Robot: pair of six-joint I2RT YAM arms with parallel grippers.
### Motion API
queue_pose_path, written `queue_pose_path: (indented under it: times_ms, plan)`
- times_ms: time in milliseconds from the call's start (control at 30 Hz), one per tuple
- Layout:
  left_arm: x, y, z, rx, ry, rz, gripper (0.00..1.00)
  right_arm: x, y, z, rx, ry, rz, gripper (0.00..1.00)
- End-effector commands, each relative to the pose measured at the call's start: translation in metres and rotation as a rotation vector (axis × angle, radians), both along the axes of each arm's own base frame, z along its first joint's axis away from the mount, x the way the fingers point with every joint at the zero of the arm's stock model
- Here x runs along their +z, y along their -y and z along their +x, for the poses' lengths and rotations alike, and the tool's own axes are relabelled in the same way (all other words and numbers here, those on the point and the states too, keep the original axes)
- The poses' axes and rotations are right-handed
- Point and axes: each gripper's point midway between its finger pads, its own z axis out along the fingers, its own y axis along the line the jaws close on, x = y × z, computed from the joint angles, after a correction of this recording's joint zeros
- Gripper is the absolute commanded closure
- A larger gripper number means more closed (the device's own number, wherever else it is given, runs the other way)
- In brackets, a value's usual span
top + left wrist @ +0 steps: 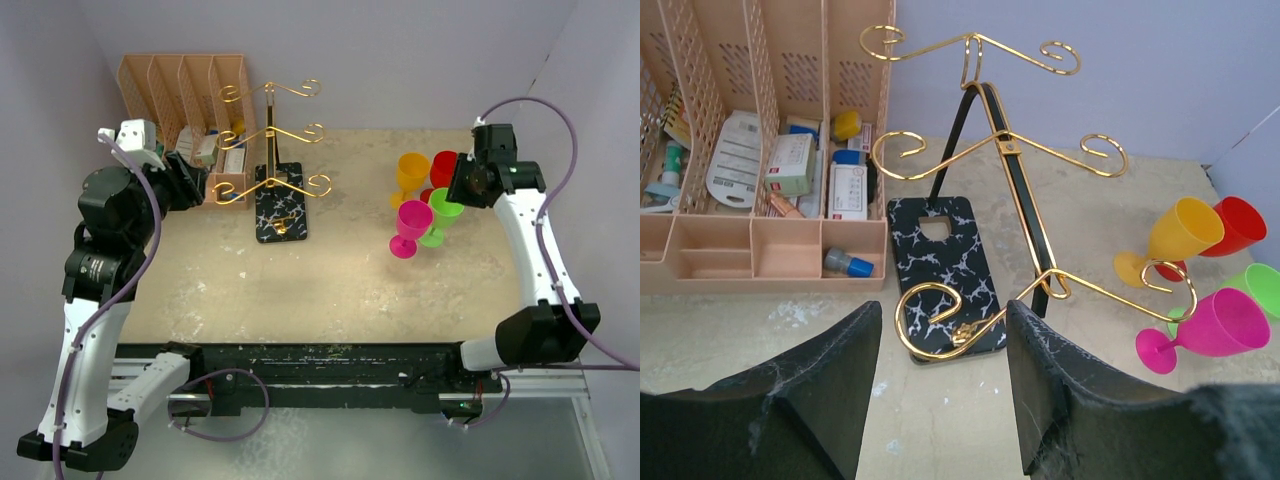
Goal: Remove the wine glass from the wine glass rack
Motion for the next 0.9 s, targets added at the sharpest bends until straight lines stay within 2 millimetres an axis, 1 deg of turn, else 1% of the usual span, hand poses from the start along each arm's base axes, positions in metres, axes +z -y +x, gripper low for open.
queue_pose_path:
  times_ms: [0,100,133,167,200,233,267,300,333,400,467,567,633,767,833,867]
  plan:
    - [0.024,0.003,-0.011,-0.018,0.124,-0.037,0.43,0.065,-0.002,0.006,-0.001,0.221,0.015,0.59]
    - [0.022,0.003,-0.015,-0.026,0.157,-0.037,0.38,0.095,-0.018,0.004,0.084,0.365,0.072,0.55]
    - [0.020,0.003,-0.016,-0.031,0.166,-0.035,0.37,0.099,-0.025,0.002,0.122,0.404,0.096,0.51]
    - [0.017,0.003,-0.018,-0.032,0.170,-0.037,0.35,0.112,-0.033,-0.004,0.160,0.474,0.120,0.46]
    - [0.014,0.003,-0.019,-0.033,0.173,-0.038,0.32,0.118,-0.038,-0.008,0.185,0.522,0.141,0.41]
    - [0.011,0.003,-0.020,-0.033,0.176,-0.042,0.29,0.124,-0.042,-0.012,0.202,0.567,0.162,0.30]
    - [0.006,0.002,-0.020,-0.025,0.171,-0.047,0.18,0.128,-0.046,-0.015,0.212,0.607,0.179,0.09]
    - [0.003,0.000,-0.021,-0.012,0.162,-0.057,0.07,0.132,-0.046,-0.018,0.203,0.644,0.192,0.01]
    - [-0.001,-0.003,-0.023,0.008,0.150,-0.068,0.01,0.132,-0.041,-0.020,0.169,0.667,0.191,0.00]
    - [-0.008,-0.010,-0.026,0.050,0.132,-0.084,0.01,0.133,-0.034,-0.023,0.117,0.705,0.188,0.00]
    - [-0.012,-0.017,-0.030,0.092,0.122,-0.098,0.01,0.130,-0.031,-0.026,0.101,0.720,0.181,0.00]
    - [-0.018,-0.026,-0.036,0.136,0.104,-0.103,0.01,0.124,-0.037,-0.029,0.141,0.740,0.194,0.00]
    - [-0.023,-0.029,-0.039,0.155,0.090,-0.110,0.01,0.126,-0.043,-0.032,0.175,0.768,0.206,0.00]
    - [-0.027,-0.028,-0.043,0.146,0.073,-0.109,0.01,0.122,-0.046,-0.038,0.201,0.793,0.207,0.00]
    - [-0.027,-0.028,-0.046,0.145,0.075,-0.109,0.01,0.127,-0.046,-0.041,0.207,0.825,0.202,0.00]
    - [-0.026,-0.029,-0.047,0.147,0.080,-0.110,0.01,0.128,-0.049,-0.043,0.232,0.831,0.205,0.00]
